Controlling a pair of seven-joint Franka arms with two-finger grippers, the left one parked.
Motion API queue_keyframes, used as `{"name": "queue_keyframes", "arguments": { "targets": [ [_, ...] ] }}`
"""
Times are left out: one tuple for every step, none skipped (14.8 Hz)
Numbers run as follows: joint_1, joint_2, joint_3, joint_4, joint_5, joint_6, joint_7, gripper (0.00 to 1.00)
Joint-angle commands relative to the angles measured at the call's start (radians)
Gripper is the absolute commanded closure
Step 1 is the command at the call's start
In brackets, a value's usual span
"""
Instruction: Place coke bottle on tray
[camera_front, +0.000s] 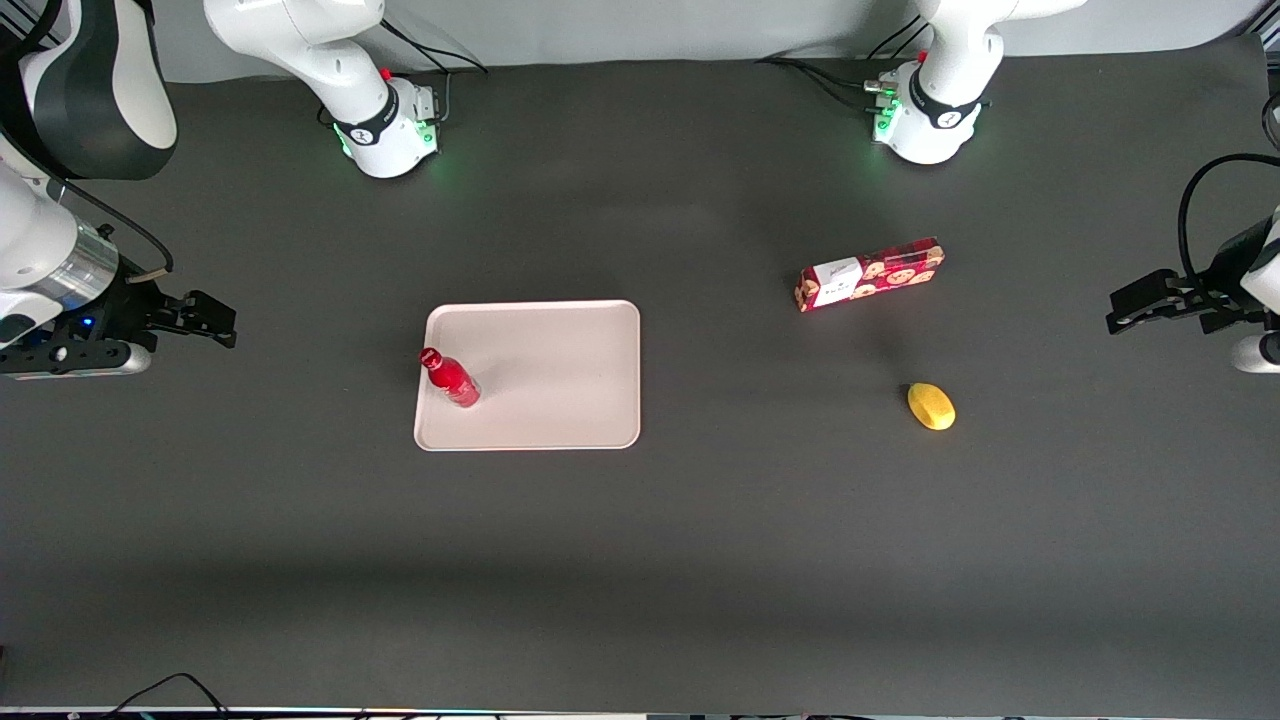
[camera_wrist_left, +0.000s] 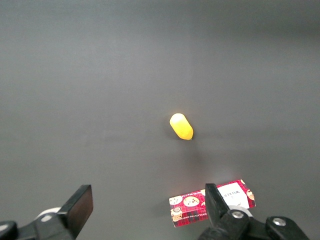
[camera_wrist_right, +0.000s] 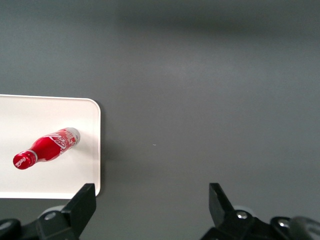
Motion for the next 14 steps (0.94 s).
{"name": "queue_keyframes", "arguments": {
  "targets": [
    [-0.094,0.01,0.078,0.022,-0.008,-0.001,0.0,0.0],
    [-0.14,0.013,0.125,0.022,-0.008,0.0,0.002,0.0],
    [-0.156,0.016,0.144,0.024,-0.008,0.0,0.003,0.0],
    [-0.15,0.022,0.144,0.032,-0.008,0.0,0.006,0.0],
    [-0.15,0.03,0.144,0.044,-0.006,-0.001,0.009,0.0],
    [-0.158,0.039,0.146,0.052,-0.003,-0.001,0.008,0.0],
    [-0.161,0.044,0.143,0.067,0.021,-0.003,0.003,0.0],
    [-0.162,0.047,0.138,0.075,0.056,-0.004,-0.004,0.0],
    [-0.165,0.05,0.136,0.076,0.084,-0.004,-0.006,0.0],
    [-0.168,0.053,0.135,0.082,0.102,-0.004,-0.006,0.0],
    [-0.169,0.054,0.135,0.085,0.118,-0.004,-0.004,0.0],
    [-0.169,0.054,0.135,0.085,0.122,-0.004,-0.004,0.0],
    [-0.169,0.054,0.136,0.085,0.122,-0.004,-0.004,0.0],
    [-0.169,0.054,0.135,0.085,0.122,-0.004,-0.001,0.0]
  ]
}}
